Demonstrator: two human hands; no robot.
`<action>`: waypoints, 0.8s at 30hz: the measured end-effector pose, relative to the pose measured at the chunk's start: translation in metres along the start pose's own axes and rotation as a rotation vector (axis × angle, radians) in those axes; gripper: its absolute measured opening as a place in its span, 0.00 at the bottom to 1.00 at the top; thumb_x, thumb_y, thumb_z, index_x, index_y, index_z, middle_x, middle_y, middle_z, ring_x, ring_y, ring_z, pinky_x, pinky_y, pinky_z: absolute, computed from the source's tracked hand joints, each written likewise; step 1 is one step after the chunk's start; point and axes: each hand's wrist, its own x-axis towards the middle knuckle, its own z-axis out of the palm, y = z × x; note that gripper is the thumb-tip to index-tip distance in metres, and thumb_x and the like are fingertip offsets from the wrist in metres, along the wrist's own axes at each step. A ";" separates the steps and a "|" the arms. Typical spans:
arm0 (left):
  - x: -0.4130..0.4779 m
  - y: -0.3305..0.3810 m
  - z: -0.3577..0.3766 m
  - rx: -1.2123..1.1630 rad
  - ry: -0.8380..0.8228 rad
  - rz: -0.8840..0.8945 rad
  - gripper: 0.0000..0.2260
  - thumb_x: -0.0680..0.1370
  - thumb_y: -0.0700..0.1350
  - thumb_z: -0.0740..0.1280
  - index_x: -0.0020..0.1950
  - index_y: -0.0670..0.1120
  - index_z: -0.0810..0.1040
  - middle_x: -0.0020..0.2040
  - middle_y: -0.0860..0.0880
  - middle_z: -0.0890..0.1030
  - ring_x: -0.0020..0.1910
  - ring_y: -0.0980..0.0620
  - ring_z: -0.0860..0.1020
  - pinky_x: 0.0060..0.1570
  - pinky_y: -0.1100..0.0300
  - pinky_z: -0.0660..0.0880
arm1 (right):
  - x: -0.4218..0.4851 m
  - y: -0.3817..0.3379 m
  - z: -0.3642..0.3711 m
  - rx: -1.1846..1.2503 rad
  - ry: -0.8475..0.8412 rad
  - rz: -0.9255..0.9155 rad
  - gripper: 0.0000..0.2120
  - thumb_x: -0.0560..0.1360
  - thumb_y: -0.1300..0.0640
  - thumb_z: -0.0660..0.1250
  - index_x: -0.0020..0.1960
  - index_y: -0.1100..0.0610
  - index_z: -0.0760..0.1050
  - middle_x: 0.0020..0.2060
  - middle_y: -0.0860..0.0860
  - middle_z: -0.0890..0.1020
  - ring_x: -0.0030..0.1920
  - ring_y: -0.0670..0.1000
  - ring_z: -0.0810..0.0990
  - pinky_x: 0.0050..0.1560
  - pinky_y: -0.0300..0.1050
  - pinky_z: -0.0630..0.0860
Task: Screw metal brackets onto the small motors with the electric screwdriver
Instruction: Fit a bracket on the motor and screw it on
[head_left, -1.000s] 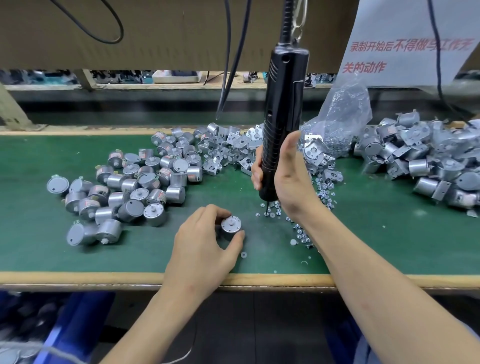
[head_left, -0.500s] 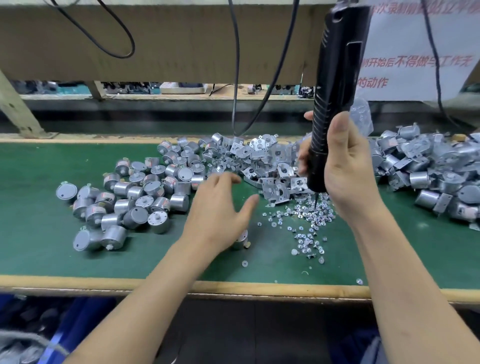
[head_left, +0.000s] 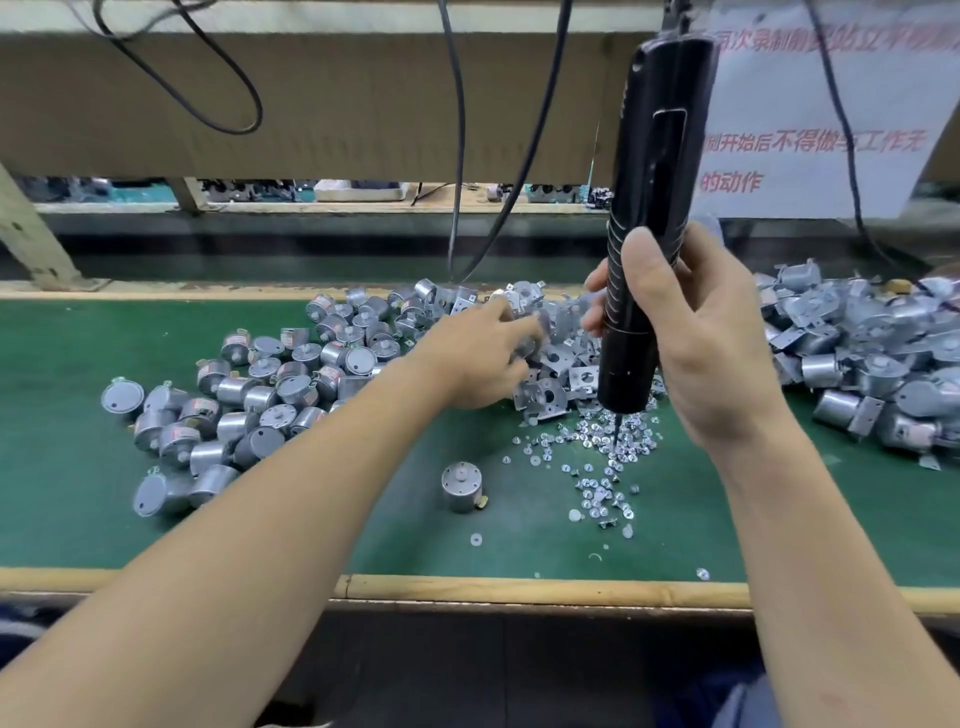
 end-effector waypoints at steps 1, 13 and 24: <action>-0.005 -0.003 0.000 0.008 0.018 0.013 0.16 0.79 0.49 0.60 0.66 0.54 0.73 0.62 0.46 0.70 0.55 0.44 0.74 0.57 0.50 0.72 | 0.000 0.001 0.001 -0.004 0.000 0.005 0.16 0.78 0.42 0.67 0.51 0.55 0.75 0.40 0.50 0.84 0.37 0.51 0.83 0.43 0.48 0.81; -0.087 -0.032 -0.001 0.247 -0.019 -0.007 0.16 0.82 0.51 0.56 0.69 0.57 0.71 0.61 0.49 0.71 0.54 0.45 0.72 0.54 0.51 0.73 | 0.002 0.005 -0.003 0.031 0.048 0.037 0.14 0.80 0.44 0.66 0.51 0.55 0.76 0.37 0.48 0.81 0.34 0.51 0.79 0.40 0.44 0.77; -0.113 -0.029 -0.004 -0.048 0.269 -0.099 0.04 0.76 0.48 0.71 0.48 0.48 0.82 0.48 0.52 0.82 0.49 0.46 0.80 0.47 0.49 0.77 | -0.004 0.005 0.021 0.177 0.020 0.054 0.41 0.77 0.29 0.58 0.55 0.71 0.71 0.34 0.51 0.78 0.31 0.51 0.75 0.34 0.44 0.74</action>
